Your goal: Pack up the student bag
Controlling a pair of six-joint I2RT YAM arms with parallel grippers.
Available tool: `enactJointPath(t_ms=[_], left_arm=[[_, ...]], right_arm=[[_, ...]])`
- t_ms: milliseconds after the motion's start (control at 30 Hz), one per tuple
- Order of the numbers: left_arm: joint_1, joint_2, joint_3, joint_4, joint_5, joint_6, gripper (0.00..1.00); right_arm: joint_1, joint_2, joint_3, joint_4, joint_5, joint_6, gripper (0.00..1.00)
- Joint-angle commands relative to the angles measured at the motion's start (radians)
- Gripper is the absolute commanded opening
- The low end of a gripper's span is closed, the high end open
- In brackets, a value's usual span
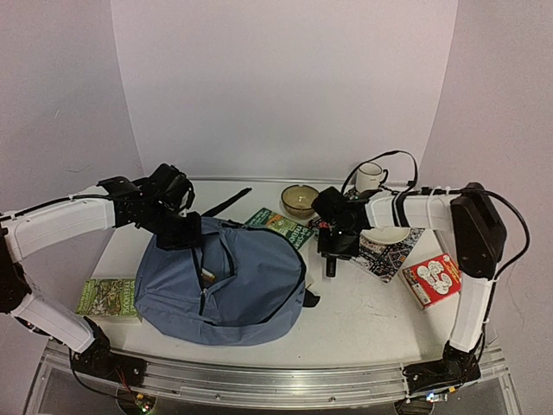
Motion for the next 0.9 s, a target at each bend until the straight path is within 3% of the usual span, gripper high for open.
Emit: enactJointPath(t_ms=[0,300,667,867], left_arm=[[0.000,0.010,0.065,0.048,0.055,0.013,0.00],[-0.009,0.052,0.080,0.099,0.133,0.009,0.00],[-0.031,0.073,0.077,0.155,0.200,-0.020,0.00],[-0.032,0.074,0.081,0.179,0.210,-0.035,0.00]], right_arm=[[0.024,-0.147,0.002,-0.042,0.006,0.014,0.01],[0.197,-0.212,0.091,0.074,0.023,0.013,0.01],[0.328,-0.110,0.162,0.351,-0.023,0.114,0.01],[0.370,-0.028,0.202,0.397,-0.050,0.165,0.01]])
